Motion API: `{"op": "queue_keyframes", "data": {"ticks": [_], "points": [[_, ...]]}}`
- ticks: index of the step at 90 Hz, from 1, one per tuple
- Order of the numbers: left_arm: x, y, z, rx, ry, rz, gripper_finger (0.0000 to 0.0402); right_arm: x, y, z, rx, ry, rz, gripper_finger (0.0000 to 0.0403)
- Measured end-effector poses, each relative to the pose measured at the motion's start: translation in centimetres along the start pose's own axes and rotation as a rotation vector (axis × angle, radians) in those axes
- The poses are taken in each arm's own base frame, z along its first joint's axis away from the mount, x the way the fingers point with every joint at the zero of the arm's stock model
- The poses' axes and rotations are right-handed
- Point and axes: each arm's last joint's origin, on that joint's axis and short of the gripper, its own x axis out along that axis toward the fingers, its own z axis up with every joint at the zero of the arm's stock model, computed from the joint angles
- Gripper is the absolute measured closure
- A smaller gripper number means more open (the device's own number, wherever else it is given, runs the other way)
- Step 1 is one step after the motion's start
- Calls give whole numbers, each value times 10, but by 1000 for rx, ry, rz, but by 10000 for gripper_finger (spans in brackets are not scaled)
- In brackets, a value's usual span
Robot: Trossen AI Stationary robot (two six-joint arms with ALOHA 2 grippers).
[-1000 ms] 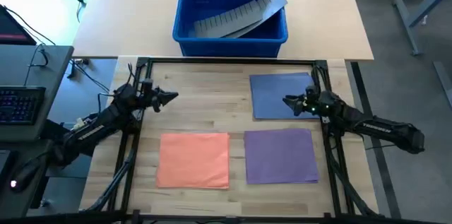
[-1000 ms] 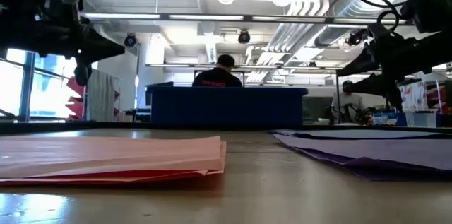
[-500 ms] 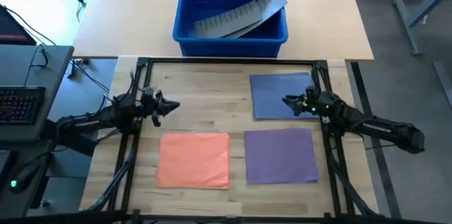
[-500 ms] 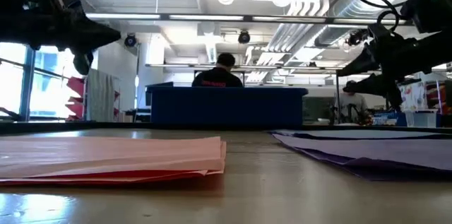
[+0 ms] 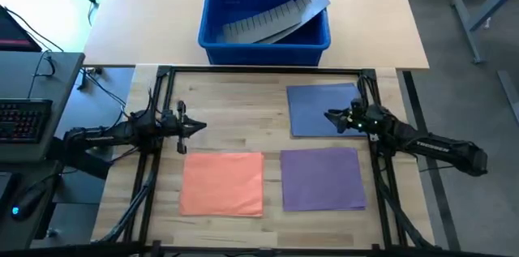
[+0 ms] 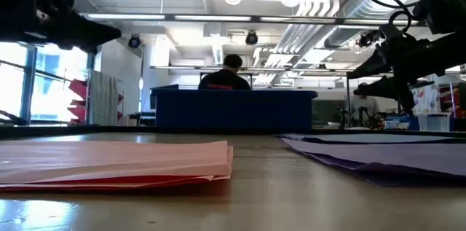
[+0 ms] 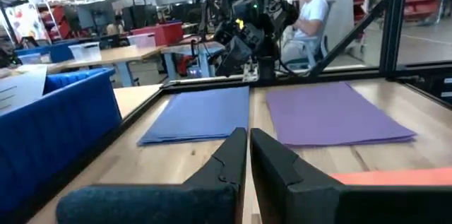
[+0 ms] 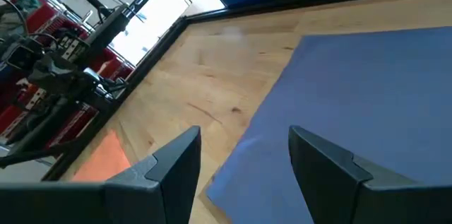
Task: Organize paper
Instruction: Return to Home Position
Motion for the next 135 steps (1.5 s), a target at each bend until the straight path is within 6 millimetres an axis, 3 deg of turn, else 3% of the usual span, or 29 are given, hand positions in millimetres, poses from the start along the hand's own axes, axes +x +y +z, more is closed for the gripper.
{"op": "queue_keyframes", "data": {"ticks": [45,64,79,94,135], "points": [[0,0,0,-1,0,0,401,-1,2,0,-3,-2,12,207],[0,0,0,-1,0,-1,401,-22,23,4,-20,-101,311,207],[0,0,0,-1,3,0,401,-30,35,6,-359,-192,449,207],[1,0,-1,-1,10,7,401,-30,37,-5,-660,-203,434,207],[1,0,-1,0,11,7,401,-29,38,-9,-700,-164,455,207]]}}
